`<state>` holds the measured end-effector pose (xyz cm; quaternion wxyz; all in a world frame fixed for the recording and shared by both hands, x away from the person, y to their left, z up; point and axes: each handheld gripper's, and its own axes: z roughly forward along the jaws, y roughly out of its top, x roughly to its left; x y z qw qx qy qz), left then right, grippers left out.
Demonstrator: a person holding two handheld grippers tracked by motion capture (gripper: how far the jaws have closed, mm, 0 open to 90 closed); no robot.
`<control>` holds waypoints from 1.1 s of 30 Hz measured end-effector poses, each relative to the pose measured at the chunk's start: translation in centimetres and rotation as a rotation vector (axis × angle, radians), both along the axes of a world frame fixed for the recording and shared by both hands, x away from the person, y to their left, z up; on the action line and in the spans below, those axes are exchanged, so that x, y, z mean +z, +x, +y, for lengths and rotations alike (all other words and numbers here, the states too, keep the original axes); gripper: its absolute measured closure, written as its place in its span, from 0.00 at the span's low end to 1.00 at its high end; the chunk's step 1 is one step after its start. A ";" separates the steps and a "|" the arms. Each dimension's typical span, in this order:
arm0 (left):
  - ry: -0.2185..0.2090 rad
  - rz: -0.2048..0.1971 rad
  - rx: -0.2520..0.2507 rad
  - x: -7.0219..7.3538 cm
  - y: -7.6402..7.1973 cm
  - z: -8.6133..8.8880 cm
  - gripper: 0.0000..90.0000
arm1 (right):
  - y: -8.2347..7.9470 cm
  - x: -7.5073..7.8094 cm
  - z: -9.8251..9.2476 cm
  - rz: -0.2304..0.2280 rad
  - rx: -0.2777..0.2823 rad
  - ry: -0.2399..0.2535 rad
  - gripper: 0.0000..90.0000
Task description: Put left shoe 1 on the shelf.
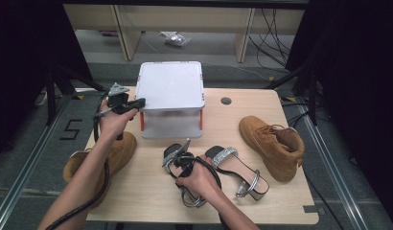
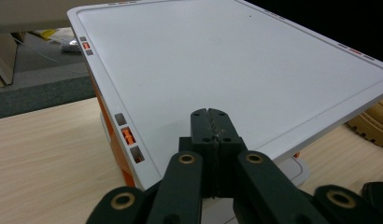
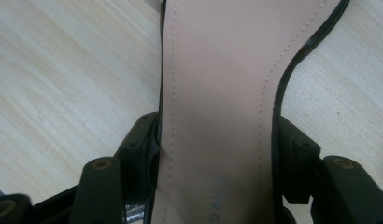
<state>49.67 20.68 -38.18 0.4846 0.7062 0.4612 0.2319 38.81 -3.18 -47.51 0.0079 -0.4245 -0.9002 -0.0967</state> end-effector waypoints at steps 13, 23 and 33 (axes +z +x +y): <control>-0.006 0.007 0.008 0.0 0.0 -0.1 0.99 | 0.7 1.6 0.3 -0.040 -0.023 0.135 0.48; -0.013 0.009 0.005 0.0 0.1 0.1 0.99 | 5.3 2.5 2.8 -0.155 -0.101 0.183 0.48; -0.016 0.014 0.002 0.0 0.2 0.1 0.99 | 8.9 1.4 5.6 -0.144 -0.171 0.137 0.48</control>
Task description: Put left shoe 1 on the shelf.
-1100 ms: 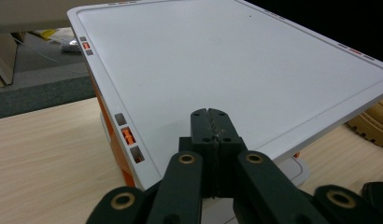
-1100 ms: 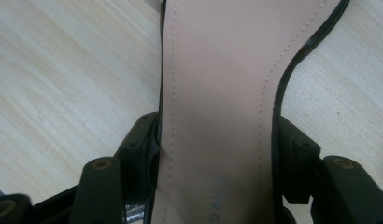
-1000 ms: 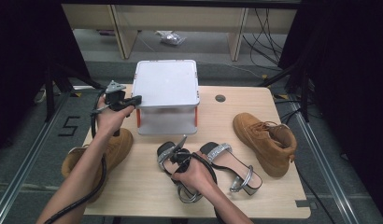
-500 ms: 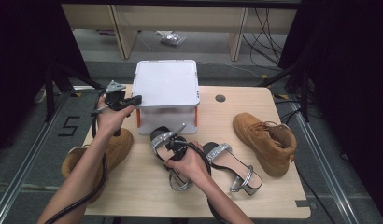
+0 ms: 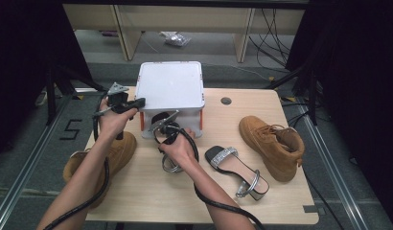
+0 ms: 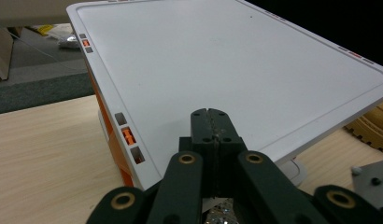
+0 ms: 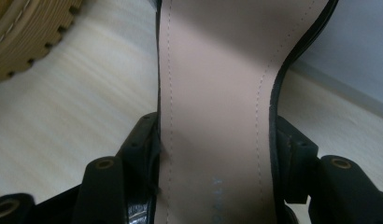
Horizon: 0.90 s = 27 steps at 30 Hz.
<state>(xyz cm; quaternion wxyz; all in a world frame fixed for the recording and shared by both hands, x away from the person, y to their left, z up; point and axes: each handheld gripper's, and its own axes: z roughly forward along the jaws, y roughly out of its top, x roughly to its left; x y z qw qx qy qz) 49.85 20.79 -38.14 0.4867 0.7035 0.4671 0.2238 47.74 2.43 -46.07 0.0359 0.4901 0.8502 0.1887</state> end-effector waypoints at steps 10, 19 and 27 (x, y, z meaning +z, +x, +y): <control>0.002 0.002 -0.002 0.0 0.0 0.0 0.99 | 1.5 -1.3 1.5 -0.010 -0.011 -0.024 0.48; 0.009 0.003 0.001 0.1 0.0 -0.1 0.99 | 0.6 -0.3 1.3 -0.128 -0.035 0.008 0.38; 0.008 0.005 0.003 0.1 0.1 -0.1 0.99 | -3.2 3.3 -3.0 -0.268 0.012 0.111 0.41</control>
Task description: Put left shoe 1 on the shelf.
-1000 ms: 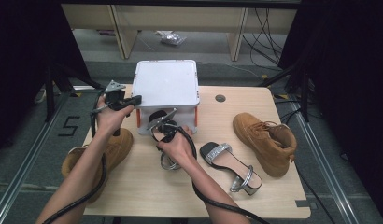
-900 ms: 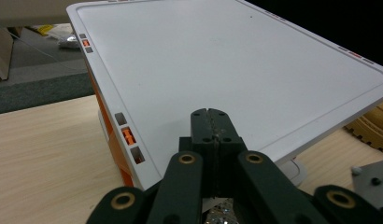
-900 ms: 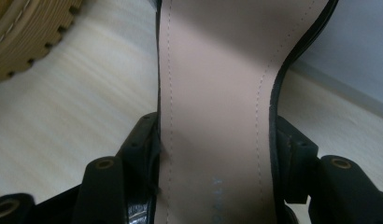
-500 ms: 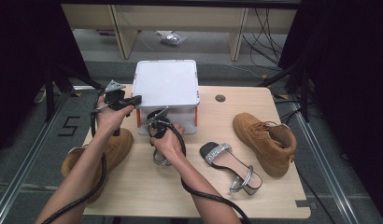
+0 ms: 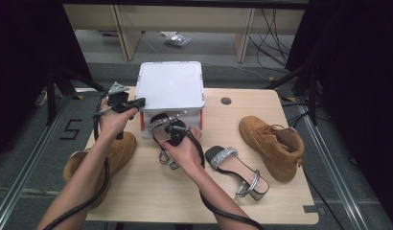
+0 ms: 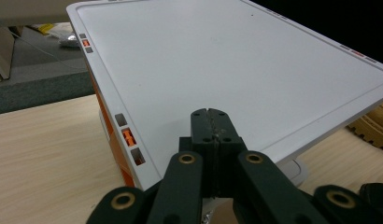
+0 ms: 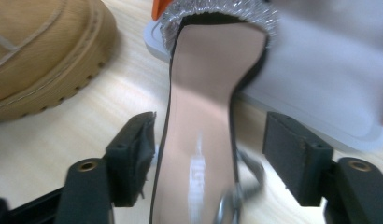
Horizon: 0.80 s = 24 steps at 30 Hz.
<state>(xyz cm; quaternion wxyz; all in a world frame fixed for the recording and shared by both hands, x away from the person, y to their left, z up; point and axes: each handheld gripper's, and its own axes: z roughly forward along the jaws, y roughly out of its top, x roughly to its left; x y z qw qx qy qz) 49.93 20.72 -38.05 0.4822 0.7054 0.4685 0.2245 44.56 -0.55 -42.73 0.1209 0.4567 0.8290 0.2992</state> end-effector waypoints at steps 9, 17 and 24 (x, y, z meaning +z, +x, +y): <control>0.001 0.001 0.004 0.0 0.0 -0.1 1.00 | -3.6 0.9 -5.9 0.105 0.020 0.044 0.87; -0.005 0.002 0.004 0.0 0.0 0.0 1.00 | -5.0 -3.3 -5.3 0.195 0.123 -0.055 1.00; -0.003 0.010 0.005 0.1 0.0 0.0 1.00 | -5.2 -4.2 -3.6 0.162 0.129 -0.034 1.00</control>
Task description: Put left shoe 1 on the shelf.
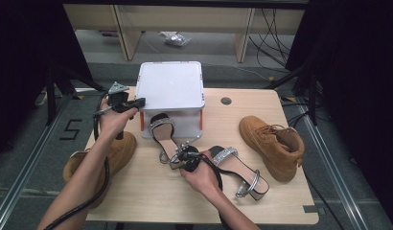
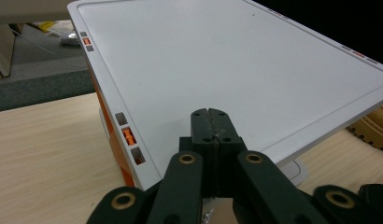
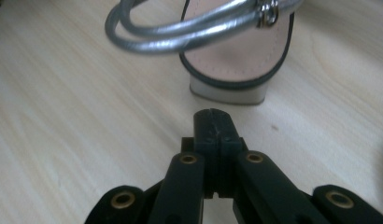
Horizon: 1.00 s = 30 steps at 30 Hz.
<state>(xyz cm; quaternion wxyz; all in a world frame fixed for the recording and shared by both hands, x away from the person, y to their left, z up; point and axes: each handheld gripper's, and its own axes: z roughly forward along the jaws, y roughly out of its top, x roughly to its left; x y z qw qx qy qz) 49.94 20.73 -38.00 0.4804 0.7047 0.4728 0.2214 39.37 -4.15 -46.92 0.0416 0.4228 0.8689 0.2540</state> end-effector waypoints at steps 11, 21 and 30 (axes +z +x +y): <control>0.000 0.002 0.006 0.0 0.0 -0.1 1.00 | 0.4 -0.4 1.4 -0.066 0.000 0.022 1.00; 0.005 0.003 0.008 0.1 0.0 -0.2 1.00 | 1.5 0.2 2.6 -0.154 -0.031 0.042 1.00; 0.000 0.005 0.005 0.1 0.0 -0.1 1.00 | 3.4 0.1 4.3 -0.186 -0.056 0.074 1.00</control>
